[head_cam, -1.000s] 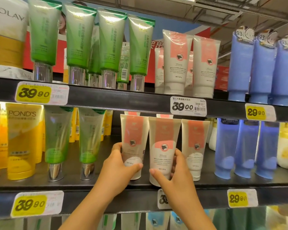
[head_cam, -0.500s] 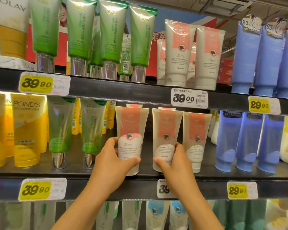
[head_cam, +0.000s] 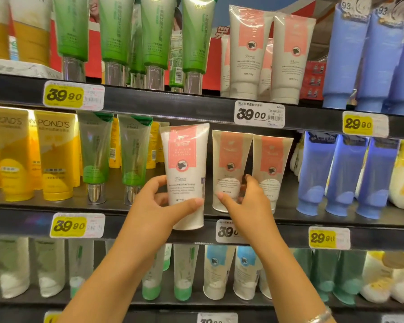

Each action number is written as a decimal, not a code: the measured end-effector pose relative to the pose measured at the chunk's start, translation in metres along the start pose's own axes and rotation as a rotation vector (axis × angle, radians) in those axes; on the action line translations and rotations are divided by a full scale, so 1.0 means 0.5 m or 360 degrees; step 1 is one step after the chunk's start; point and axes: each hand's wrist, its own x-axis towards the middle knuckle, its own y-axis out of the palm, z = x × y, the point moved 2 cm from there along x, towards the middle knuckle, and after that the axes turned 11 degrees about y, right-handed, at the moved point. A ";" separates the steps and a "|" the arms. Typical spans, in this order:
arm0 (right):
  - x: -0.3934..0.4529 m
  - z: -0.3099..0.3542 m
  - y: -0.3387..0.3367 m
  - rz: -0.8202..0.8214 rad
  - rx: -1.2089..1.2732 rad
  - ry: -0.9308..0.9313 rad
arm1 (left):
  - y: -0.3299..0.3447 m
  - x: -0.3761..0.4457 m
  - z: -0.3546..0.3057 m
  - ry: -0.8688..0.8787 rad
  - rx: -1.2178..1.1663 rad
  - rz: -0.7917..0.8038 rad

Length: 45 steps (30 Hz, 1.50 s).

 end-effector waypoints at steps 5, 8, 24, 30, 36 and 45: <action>-0.060 -0.001 -0.035 -0.0049 0.0024 -0.0100 | 0.017 -0.064 0.003 -0.0058 -0.0182 0.0031; -0.107 -0.015 -0.053 0.0133 0.0256 -0.0071 | 0.032 -0.122 0.022 -0.0152 -0.0266 0.0097; -0.286 -0.127 -0.077 0.0748 0.1094 0.0486 | 0.107 -0.335 0.061 -0.0398 -0.0153 -0.0030; -0.319 -0.152 -0.084 0.0700 0.1267 0.0608 | 0.122 -0.378 0.057 -0.0545 -0.0274 -0.0095; -0.330 -0.154 -0.090 0.0607 0.1413 0.0637 | 0.125 -0.404 0.057 -0.0743 -0.0875 -0.0122; -0.316 -0.066 -0.043 0.0474 0.1550 0.0393 | 0.063 -0.353 0.055 -0.0860 -0.1378 -0.0149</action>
